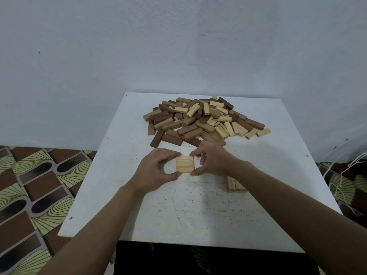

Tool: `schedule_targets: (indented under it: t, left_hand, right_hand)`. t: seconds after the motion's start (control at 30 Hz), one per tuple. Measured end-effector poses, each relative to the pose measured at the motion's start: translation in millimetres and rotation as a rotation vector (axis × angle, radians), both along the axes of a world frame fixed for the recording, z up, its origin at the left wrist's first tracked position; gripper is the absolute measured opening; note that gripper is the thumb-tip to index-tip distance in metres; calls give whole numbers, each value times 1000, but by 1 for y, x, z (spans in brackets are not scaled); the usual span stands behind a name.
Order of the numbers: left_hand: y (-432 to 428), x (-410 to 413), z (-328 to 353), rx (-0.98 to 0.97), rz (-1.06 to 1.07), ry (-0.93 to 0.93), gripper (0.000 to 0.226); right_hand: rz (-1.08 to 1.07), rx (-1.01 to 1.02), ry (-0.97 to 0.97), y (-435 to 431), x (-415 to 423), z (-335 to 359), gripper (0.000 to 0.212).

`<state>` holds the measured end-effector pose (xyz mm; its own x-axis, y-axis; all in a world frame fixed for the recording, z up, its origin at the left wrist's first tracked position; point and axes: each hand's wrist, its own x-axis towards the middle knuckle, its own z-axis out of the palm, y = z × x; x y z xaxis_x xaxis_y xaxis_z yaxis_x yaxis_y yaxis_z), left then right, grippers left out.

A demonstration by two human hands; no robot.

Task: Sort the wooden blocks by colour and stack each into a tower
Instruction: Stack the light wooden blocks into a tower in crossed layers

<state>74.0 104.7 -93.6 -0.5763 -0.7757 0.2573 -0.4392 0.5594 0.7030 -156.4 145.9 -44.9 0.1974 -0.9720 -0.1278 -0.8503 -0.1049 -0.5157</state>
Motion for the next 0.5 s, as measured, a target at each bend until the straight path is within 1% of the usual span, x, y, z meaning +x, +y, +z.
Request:
schedule_targets:
  t: [0.17,0.3,0.4,0.5]
  left_hand:
    - [0,1,3,3,-18,21,59]
    - [-2,0,6,-5,-54,10,59]
    - [-1,-3,12,-10,-51,19,59]
    - [-2,-10,23,1,-51,70,59]
  right_hand:
    - [53,40,30,-3,2,2,49]
    - [111,18,71,-2,0,3,47]
    - [116,-26,18,2,-6,8,42]
    - [120,-100,-92,9,-17,17,34]
